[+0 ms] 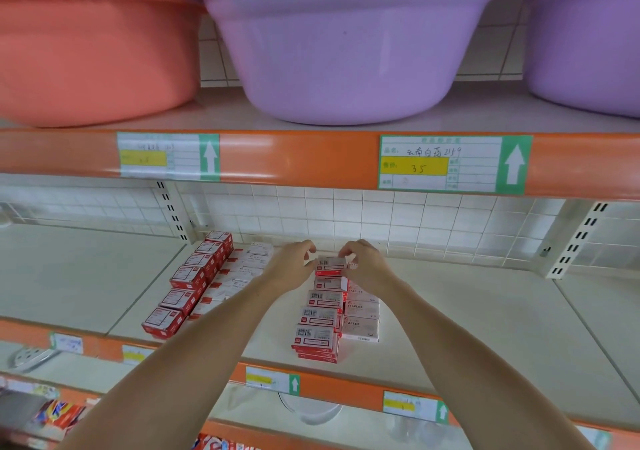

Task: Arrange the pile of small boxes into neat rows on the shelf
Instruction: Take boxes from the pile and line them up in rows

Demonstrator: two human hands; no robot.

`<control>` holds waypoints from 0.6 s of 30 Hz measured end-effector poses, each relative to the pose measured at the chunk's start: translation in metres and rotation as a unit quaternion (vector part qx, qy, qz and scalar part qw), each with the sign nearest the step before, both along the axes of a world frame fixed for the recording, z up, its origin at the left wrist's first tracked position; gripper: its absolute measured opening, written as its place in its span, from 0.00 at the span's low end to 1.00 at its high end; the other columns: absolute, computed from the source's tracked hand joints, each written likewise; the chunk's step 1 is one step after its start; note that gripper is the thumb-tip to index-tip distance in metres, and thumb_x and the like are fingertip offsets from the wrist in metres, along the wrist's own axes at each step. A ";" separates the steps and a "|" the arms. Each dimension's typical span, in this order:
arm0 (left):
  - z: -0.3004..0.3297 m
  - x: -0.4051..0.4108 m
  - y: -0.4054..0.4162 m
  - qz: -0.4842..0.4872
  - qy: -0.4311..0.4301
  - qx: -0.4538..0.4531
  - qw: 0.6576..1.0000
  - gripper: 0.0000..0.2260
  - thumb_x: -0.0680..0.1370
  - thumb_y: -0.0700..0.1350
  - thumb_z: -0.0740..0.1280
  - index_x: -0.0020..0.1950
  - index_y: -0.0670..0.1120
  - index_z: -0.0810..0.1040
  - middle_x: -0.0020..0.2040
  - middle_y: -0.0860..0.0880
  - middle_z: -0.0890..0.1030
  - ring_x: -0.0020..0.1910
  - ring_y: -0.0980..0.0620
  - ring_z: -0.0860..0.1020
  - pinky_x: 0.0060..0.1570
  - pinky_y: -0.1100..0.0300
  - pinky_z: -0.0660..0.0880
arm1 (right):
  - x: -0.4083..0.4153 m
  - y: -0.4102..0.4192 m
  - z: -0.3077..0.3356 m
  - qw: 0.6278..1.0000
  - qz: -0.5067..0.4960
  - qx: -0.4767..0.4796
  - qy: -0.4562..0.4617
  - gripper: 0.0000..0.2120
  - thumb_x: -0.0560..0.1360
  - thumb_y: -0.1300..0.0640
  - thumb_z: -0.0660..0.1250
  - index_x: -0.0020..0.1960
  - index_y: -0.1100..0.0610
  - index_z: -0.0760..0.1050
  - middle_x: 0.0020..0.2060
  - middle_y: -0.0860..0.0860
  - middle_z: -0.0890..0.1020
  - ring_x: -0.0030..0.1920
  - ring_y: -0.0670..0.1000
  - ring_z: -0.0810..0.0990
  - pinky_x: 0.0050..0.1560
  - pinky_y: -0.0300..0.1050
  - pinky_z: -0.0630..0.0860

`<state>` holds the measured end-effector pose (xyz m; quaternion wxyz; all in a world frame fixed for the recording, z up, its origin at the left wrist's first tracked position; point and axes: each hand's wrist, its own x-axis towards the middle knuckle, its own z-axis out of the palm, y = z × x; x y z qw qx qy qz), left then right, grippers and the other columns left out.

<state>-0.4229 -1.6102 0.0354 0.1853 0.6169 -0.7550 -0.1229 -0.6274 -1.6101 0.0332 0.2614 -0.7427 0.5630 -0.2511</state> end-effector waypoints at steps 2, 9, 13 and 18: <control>0.000 0.000 0.001 0.002 0.000 -0.002 1.000 0.14 0.80 0.51 0.66 0.63 0.49 0.75 0.52 0.52 0.77 0.50 0.53 0.76 0.52 0.55 0.76 | 0.000 -0.001 0.001 0.999 0.013 0.012 0.037 0.16 0.74 0.57 0.70 0.60 0.48 0.75 0.56 0.45 0.75 0.57 0.49 0.70 0.51 0.45 0.71; 0.004 0.004 0.002 0.004 0.002 0.000 1.000 0.14 0.80 0.52 0.66 0.63 0.49 0.74 0.53 0.52 0.77 0.50 0.53 0.76 0.52 0.56 0.76 | 0.003 0.001 0.004 0.999 0.011 0.012 0.051 0.11 0.77 0.56 0.68 0.59 0.49 0.76 0.55 0.47 0.77 0.55 0.49 0.73 0.50 0.46 0.72; 0.005 0.006 0.004 0.004 0.004 -0.002 1.000 0.13 0.80 0.51 0.66 0.63 0.50 0.74 0.54 0.52 0.78 0.51 0.53 0.76 0.53 0.54 0.76 | 0.003 0.003 0.001 1.000 -0.010 0.016 -0.013 0.08 0.77 0.55 0.67 0.56 0.49 0.76 0.52 0.45 0.80 0.48 0.47 0.78 0.46 0.43 0.75; 0.007 0.005 0.006 0.002 0.006 -0.005 1.000 0.13 0.81 0.50 0.65 0.64 0.49 0.74 0.54 0.52 0.78 0.51 0.53 0.76 0.54 0.54 0.76 | 0.008 0.004 0.010 0.993 -0.067 0.053 -0.085 0.10 0.80 0.49 0.62 0.50 0.55 0.77 0.42 0.50 0.82 0.37 0.50 0.80 0.33 0.41 0.73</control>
